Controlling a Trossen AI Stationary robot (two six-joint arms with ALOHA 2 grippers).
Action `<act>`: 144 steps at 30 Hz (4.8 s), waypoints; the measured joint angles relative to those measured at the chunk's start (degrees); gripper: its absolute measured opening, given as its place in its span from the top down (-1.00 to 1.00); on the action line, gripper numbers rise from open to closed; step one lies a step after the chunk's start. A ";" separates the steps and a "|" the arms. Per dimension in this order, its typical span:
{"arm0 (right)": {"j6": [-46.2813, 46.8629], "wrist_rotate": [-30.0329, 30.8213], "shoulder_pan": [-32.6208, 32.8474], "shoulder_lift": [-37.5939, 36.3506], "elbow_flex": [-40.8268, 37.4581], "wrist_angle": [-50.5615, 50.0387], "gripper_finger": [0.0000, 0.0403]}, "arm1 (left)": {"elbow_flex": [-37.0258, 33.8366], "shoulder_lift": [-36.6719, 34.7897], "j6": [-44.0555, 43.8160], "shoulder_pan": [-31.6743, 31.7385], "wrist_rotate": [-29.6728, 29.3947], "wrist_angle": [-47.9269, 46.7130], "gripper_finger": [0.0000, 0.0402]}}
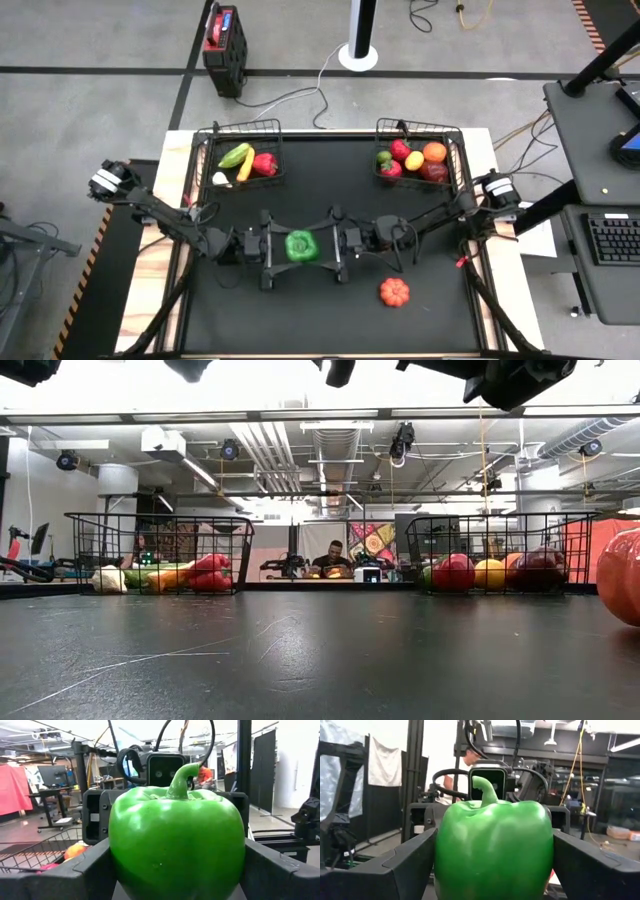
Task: Sort produce into baskets
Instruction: Put the green bell pepper into the left wire basket, then put the pumpkin into the left wire basket
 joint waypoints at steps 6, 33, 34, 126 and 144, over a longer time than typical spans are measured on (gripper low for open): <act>2.27 2.12 0.02 -2.62 1.57 -8.67 -0.76 | 0.00 -0.15 0.00 -0.04 -1.75 -0.68 -0.53; 9.87 11.01 -0.11 -9.13 23.42 -64.30 -0.76 | 0.00 -6.86 -1.24 0.00 -9.54 -9.97 -0.53; 10.06 11.03 -0.11 -9.17 23.42 -64.74 -0.76 | 0.00 -7.08 -1.20 0.00 -9.51 -10.19 -0.53; 42.02 5.85 1.39 -10.48 23.35 -108.41 -0.75 | 14.74 -26.27 -24.47 25.64 2.47 -85.66 -0.83; 72.98 -13.61 11.04 -11.55 23.33 -134.05 -0.72 | 11.74 -18.33 -23.02 16.70 0.24 -69.82 -0.83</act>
